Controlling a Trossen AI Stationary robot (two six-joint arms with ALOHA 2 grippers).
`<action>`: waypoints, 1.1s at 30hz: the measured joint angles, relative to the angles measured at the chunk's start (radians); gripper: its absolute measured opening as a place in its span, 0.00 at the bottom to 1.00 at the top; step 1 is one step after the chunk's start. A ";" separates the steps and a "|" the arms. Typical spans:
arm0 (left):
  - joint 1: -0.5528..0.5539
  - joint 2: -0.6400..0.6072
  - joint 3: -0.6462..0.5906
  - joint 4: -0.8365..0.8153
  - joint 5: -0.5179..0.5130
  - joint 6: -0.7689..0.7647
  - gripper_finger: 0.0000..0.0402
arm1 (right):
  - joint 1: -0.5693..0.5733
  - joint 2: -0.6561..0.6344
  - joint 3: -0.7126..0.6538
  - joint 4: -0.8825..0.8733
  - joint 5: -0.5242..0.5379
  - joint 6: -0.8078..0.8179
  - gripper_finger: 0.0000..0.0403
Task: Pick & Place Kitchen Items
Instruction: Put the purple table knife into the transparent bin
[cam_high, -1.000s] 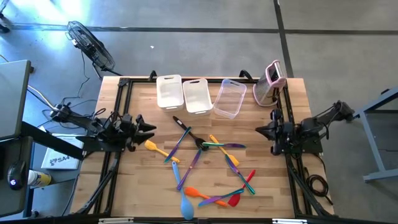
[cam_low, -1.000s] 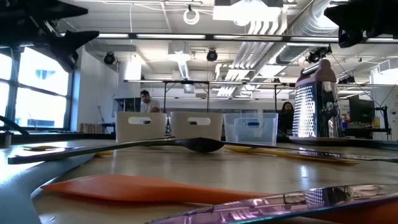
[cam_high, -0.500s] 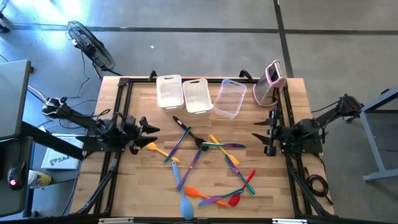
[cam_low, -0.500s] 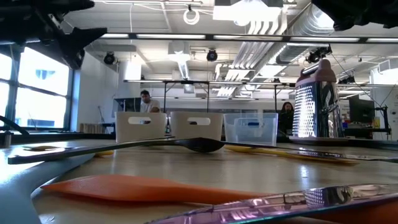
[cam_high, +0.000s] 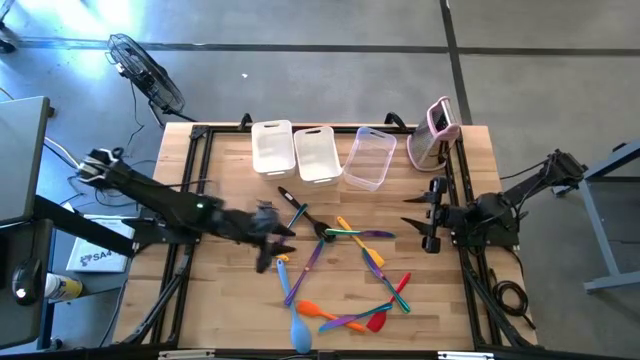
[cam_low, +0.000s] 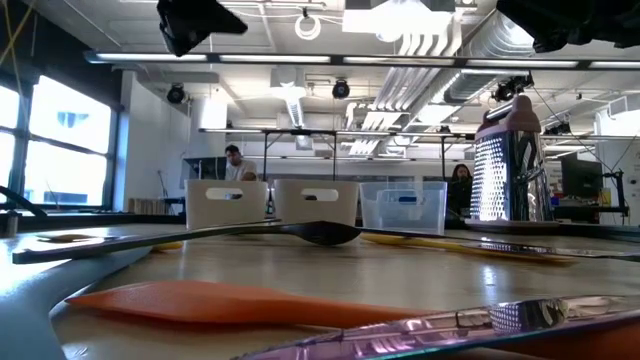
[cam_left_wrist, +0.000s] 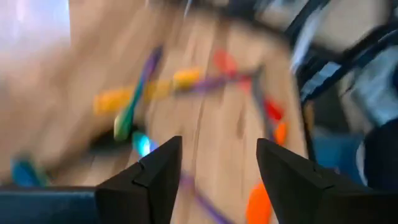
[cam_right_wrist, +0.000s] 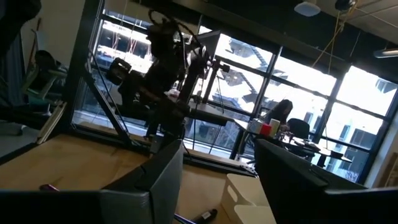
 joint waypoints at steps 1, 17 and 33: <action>0.000 0.054 0.077 -0.110 0.001 -0.056 0.49 | 0.000 0.000 0.000 -0.007 0.000 0.002 0.48; 0.000 0.754 0.868 -0.825 0.222 -0.528 0.46 | 0.003 0.000 0.000 -0.027 -0.007 0.085 0.48; 0.018 0.884 0.878 -0.820 0.278 -0.724 0.46 | 0.003 0.004 0.000 -0.082 -0.115 0.213 0.48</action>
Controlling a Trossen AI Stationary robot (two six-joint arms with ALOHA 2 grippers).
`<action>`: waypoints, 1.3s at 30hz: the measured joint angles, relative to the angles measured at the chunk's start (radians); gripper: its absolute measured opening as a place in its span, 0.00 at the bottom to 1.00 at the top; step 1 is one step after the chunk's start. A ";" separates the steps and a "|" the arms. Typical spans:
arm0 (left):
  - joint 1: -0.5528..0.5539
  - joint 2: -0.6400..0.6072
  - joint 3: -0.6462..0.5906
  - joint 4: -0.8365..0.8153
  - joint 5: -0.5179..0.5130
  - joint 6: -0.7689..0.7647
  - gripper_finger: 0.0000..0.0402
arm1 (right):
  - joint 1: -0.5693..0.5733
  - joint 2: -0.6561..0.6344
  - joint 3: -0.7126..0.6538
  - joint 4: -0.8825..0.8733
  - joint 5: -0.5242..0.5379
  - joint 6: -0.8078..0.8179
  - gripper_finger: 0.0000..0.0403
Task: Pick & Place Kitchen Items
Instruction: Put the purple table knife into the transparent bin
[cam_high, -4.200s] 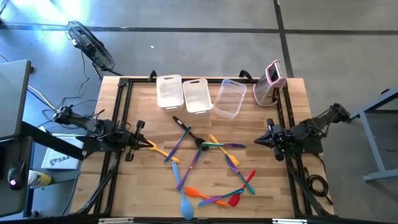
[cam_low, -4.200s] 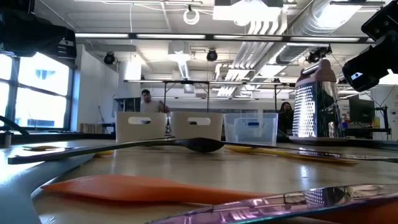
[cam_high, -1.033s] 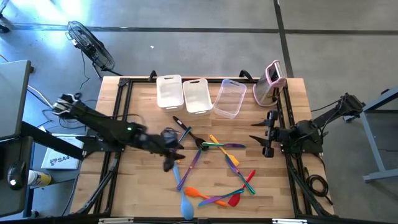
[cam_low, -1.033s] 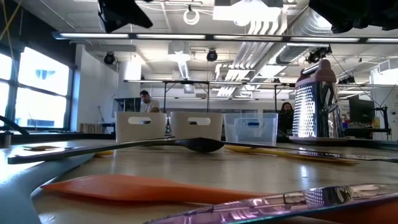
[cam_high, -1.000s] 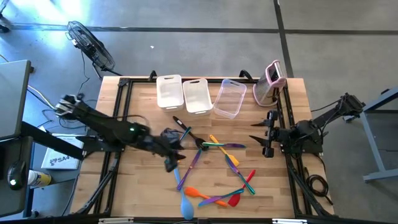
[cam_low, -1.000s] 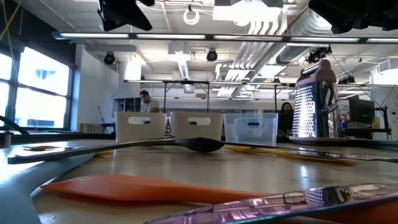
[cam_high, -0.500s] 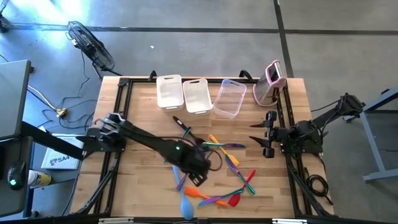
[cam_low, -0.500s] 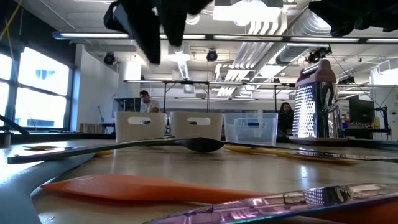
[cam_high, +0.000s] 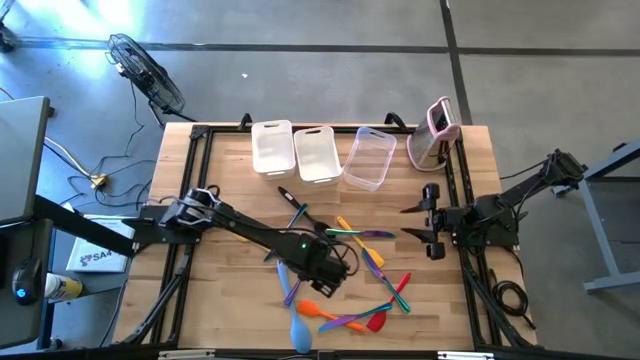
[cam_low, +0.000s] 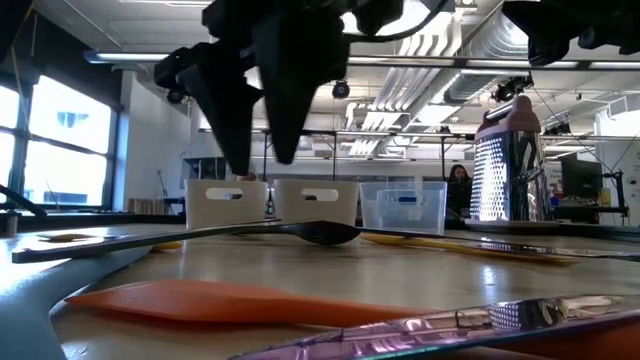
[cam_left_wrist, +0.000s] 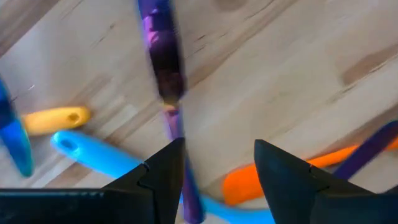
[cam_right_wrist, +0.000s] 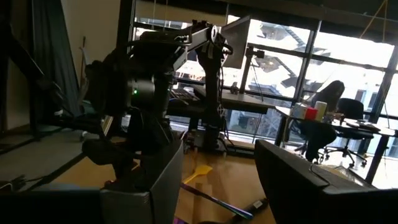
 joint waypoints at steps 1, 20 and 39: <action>0.003 0.004 0.001 0.012 0.003 -0.003 0.46 | 0.000 0.000 0.000 -0.004 0.000 0.012 0.48; 0.035 0.013 -0.022 -0.064 0.032 0.001 0.46 | 0.000 0.000 0.000 -0.047 -0.049 0.051 0.48; 0.036 0.084 -0.021 0.003 0.055 0.054 0.46 | 0.000 0.004 0.000 -0.049 -0.054 0.056 0.48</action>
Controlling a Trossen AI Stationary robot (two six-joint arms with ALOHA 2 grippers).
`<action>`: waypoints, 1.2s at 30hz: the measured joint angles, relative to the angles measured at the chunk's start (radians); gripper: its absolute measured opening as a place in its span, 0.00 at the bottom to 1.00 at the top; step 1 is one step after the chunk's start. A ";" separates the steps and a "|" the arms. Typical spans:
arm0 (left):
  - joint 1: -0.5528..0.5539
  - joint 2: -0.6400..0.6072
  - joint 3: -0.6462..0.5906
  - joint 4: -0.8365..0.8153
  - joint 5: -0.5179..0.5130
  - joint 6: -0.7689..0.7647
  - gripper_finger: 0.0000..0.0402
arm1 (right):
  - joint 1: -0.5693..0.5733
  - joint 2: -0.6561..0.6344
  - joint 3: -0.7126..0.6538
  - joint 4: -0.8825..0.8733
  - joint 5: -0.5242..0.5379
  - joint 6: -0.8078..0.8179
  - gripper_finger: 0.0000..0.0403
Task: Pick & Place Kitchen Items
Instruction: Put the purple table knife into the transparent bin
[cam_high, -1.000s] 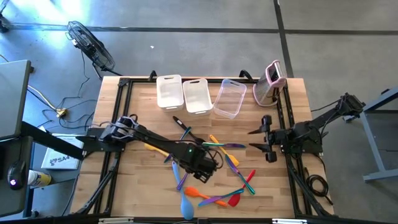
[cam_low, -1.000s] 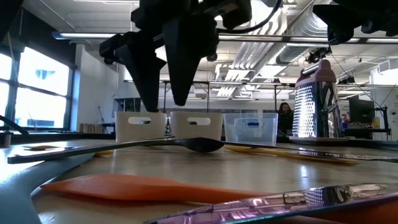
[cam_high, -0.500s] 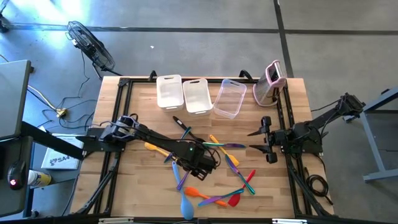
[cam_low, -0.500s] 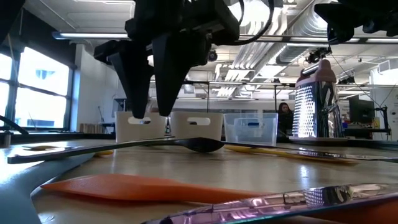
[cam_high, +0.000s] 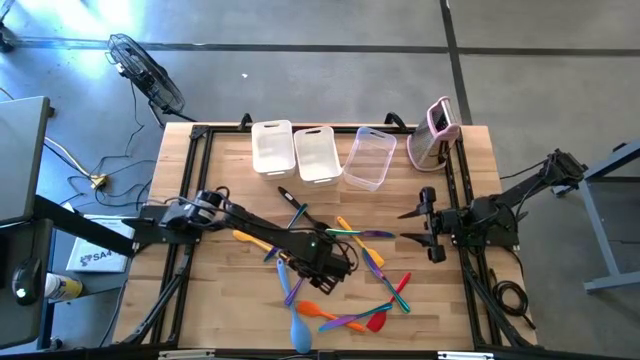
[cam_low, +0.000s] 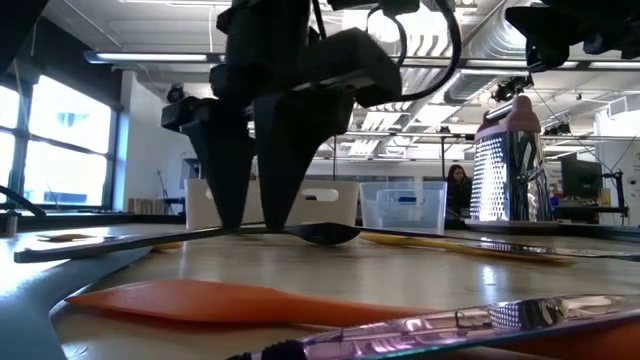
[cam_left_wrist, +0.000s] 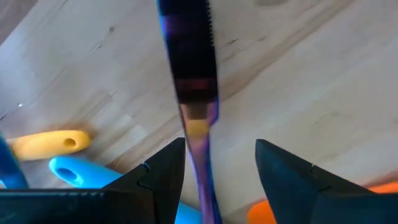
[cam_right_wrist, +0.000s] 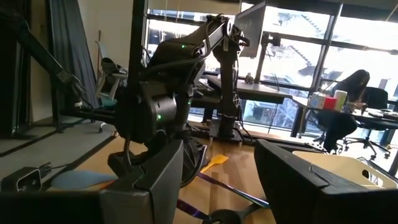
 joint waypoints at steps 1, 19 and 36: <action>0.000 0.001 -0.001 -0.006 -0.002 -0.002 0.46 | 0.000 0.000 0.000 0.000 0.000 0.010 0.48; 0.000 0.002 -0.001 0.009 -0.024 -0.014 0.46 | 0.000 0.000 0.000 -0.002 -0.002 0.020 0.48; -0.001 0.002 -0.001 0.007 -0.053 0.002 0.46 | 0.000 0.000 0.000 -0.002 -0.002 0.020 0.48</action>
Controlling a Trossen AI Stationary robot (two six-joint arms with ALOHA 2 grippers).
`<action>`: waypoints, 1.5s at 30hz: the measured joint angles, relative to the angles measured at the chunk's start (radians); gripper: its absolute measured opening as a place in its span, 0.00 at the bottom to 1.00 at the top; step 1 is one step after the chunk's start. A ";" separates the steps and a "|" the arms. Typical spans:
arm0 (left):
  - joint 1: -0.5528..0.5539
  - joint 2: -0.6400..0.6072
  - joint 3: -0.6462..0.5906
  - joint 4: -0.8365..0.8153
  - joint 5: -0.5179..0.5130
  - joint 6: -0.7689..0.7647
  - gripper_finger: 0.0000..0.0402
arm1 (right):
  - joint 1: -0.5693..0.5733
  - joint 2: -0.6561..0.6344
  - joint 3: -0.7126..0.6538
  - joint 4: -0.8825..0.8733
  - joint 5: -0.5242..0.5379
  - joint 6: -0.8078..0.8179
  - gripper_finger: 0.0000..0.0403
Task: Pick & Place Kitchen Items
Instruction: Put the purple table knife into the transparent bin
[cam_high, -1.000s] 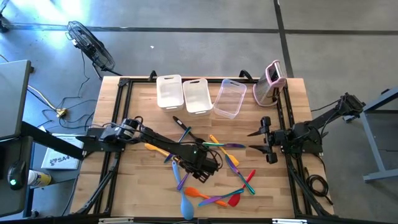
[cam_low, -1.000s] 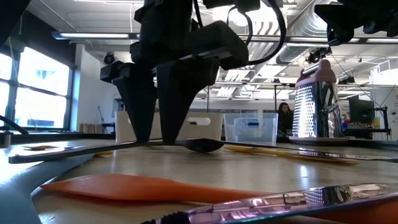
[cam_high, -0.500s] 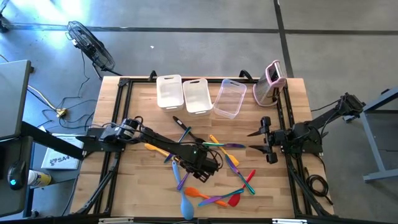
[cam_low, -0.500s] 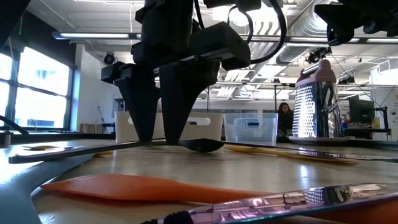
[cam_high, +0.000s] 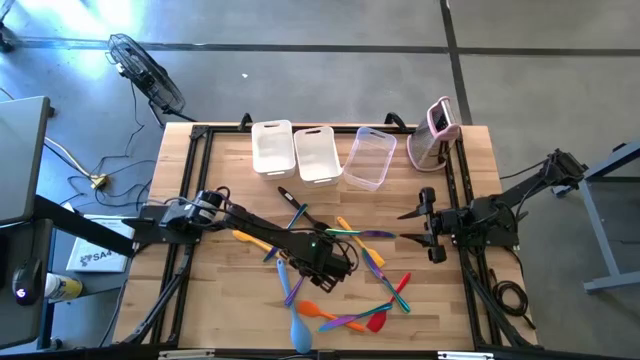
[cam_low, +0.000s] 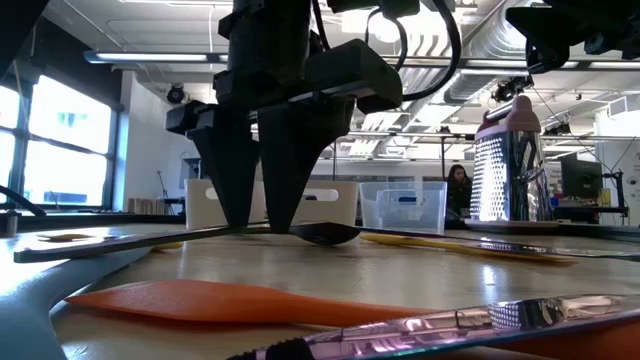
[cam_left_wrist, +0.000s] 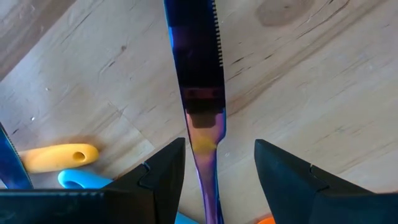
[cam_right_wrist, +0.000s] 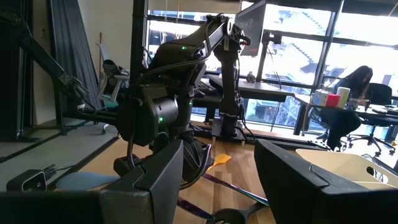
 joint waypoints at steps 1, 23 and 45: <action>0.000 0.000 0.000 0.000 0.000 0.001 0.46 | 0.000 0.000 0.000 0.000 0.000 0.000 0.48; 0.000 0.048 0.004 -0.006 0.040 0.002 0.46 | 0.000 0.000 0.000 0.000 0.000 0.000 0.48; 0.000 0.067 0.002 -0.001 0.054 0.023 0.44 | 0.000 0.000 -0.001 0.000 0.003 -0.001 0.48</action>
